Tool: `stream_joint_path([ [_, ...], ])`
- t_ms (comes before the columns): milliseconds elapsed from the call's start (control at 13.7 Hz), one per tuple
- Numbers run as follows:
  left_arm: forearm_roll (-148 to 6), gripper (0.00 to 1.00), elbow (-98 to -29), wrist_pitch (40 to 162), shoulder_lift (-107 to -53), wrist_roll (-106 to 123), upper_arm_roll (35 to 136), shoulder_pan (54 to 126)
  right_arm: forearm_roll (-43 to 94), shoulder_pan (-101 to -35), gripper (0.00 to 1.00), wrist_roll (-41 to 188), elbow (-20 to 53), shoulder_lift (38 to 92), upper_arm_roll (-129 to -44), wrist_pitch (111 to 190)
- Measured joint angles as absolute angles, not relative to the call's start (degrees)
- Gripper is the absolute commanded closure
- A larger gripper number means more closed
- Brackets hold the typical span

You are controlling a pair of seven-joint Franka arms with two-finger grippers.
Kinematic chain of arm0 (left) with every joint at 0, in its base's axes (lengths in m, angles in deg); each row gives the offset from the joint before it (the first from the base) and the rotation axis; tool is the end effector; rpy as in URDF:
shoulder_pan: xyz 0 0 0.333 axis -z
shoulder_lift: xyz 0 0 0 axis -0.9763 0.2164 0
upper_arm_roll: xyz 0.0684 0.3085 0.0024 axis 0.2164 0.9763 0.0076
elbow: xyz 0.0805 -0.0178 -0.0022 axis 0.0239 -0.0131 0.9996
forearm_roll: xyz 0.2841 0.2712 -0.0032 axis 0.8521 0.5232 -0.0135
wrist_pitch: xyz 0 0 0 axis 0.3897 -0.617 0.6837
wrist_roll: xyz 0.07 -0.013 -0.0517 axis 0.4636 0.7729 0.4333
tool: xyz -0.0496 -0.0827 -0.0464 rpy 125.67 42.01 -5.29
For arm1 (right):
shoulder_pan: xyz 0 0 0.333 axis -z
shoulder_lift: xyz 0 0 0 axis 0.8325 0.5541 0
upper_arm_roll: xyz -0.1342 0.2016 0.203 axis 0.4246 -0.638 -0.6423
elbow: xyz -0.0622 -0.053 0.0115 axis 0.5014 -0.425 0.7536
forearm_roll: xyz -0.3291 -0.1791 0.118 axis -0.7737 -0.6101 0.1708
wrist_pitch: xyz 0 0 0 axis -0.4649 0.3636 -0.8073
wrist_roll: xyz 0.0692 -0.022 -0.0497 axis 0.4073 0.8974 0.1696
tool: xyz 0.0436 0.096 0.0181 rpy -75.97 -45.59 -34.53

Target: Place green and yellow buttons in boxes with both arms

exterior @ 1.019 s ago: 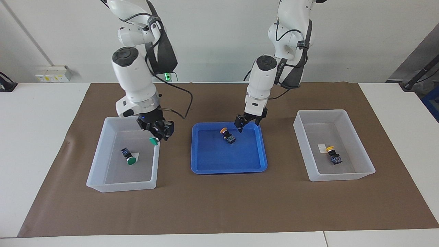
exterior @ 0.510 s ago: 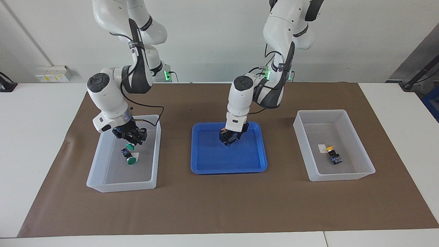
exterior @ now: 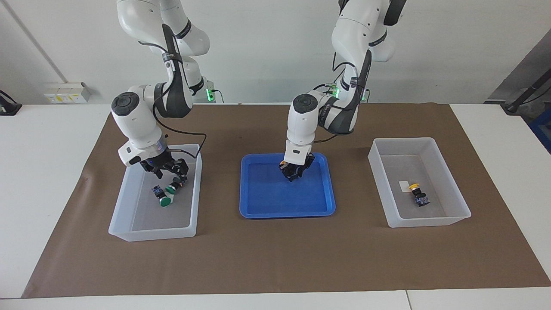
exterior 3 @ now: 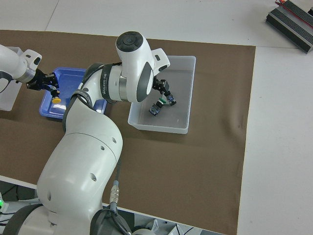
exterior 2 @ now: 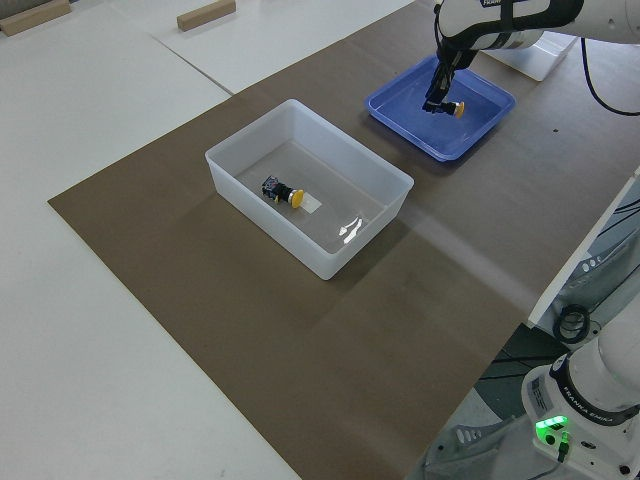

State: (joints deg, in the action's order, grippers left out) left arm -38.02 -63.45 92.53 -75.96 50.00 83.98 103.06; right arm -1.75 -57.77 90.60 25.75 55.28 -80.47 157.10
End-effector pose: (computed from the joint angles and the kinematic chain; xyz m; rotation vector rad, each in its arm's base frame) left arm 0.5410 -0.3067 0.3857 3.0484 0.6187 0.2322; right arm 0.5857 0.0264 0.4333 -3.0689 0.2284 -0.1360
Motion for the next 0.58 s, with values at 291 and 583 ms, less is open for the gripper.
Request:
stream_joint_path([
  [291, -37.91, 1.0, -63.45, 91.47, -80.11, 31.41, 84.3, 91.23, -5.09, -57.4, 0.0, 92.26, 14.42, 51.58, -79.73, 139.77],
  [583, -37.91, 1.0, -63.84, 98.23, -79.32, 15.82, 84.34, 81.06, -5.78, -56.36, 0.0, 93.51, 8.9, 48.71, -79.63, 130.69],
])
